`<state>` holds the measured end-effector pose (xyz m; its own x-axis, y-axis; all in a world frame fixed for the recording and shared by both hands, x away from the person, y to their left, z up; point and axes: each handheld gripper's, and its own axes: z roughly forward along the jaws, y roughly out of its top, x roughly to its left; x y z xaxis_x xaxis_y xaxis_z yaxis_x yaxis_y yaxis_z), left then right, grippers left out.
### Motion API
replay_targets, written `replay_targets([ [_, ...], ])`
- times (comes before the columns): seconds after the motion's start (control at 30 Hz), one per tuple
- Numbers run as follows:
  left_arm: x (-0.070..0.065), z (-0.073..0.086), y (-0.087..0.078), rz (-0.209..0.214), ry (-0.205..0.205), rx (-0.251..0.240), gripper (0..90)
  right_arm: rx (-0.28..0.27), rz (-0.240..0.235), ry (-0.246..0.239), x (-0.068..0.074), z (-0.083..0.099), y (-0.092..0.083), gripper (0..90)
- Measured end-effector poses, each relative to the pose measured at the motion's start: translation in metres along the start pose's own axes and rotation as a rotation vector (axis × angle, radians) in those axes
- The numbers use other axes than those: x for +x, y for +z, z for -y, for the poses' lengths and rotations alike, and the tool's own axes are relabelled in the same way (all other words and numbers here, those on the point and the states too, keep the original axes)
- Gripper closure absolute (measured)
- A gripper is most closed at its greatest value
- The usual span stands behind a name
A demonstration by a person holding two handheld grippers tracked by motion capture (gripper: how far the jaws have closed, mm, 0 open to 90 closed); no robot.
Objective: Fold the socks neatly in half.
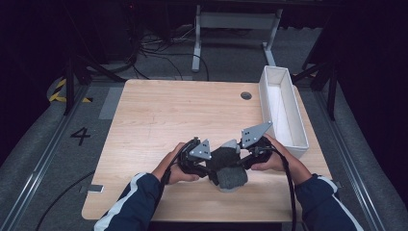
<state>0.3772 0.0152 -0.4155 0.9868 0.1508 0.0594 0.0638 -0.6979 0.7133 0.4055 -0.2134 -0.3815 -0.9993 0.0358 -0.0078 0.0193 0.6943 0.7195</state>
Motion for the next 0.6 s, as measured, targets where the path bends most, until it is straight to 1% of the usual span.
replay_targets([
  [0.07, -0.003, -0.003, 0.001, 0.012, 0.015, 0.003, 58.6, 0.063, -0.011, -0.005, 0.001, -0.004, 0.001, 38.9],
  [0.1, -0.004, -0.005, 0.001, 0.009, 0.032, 0.013, 59.0, 0.081, -0.003, -0.004, 0.001, -0.006, 0.001, 34.5],
  [0.13, -0.005, -0.007, 0.002, 0.012, 0.032, 0.023, 59.3, 0.106, 0.010, 0.003, 0.000, -0.009, 0.003, 30.0],
  [0.17, -0.005, -0.008, 0.003, 0.012, 0.042, 0.021, 59.3, 0.119, 0.019, 0.005, 0.000, -0.012, 0.004, 26.6],
  [0.2, -0.005, -0.008, 0.003, 0.010, 0.037, 0.028, 59.3, 0.136, 0.016, 0.003, 0.000, -0.014, 0.005, 26.2],
  [0.27, -0.004, -0.008, 0.004, 0.010, 0.036, 0.026, 59.2, 0.173, 0.027, -0.016, 0.001, -0.017, 0.008, 31.2],
  [0.3, -0.004, -0.008, 0.004, 0.010, 0.036, 0.026, 59.1, 0.179, 0.027, -0.019, 0.000, -0.018, 0.007, 36.4],
  [0.33, -0.003, -0.006, 0.003, 0.006, 0.028, 0.032, 58.9, 0.188, 0.011, -0.026, 0.000, -0.017, 0.006, 44.0],
  [0.37, -0.001, -0.006, 0.002, -0.013, 0.015, 0.032, 58.5, 0.192, 0.008, -0.031, 0.000, -0.017, 0.006, 47.8],
  [0.4, -0.001, -0.006, 0.002, -0.013, 0.015, 0.032, 57.9, 0.192, 0.008, -0.031, 0.000, -0.017, 0.006, 47.8],
  [0.43, 0.000, -0.006, 0.001, -0.029, 0.005, 0.031, 57.9, 0.194, 0.014, -0.041, 0.000, -0.016, 0.005, 51.6],
  [0.47, 0.002, -0.006, 0.001, -0.035, -0.013, 0.022, 56.1, 0.197, 0.024, -0.047, 0.001, -0.016, 0.003, 55.3],
  [0.5, 0.003, -0.005, 0.001, -0.042, -0.038, 0.010, 54.7, 0.202, 0.036, -0.055, 0.001, -0.016, 0.002, 57.0],
  [0.57, 0.004, -0.004, 0.000, -0.039, -0.052, -0.004, 53.9, 0.195, 0.064, -0.054, 0.001, -0.016, 0.000, 58.7],
  [0.6, 0.004, -0.002, -0.001, -0.054, -0.071, -0.010, 52.1, 0.195, 0.070, -0.062, 0.002, -0.016, 0.000, 59.3],
])
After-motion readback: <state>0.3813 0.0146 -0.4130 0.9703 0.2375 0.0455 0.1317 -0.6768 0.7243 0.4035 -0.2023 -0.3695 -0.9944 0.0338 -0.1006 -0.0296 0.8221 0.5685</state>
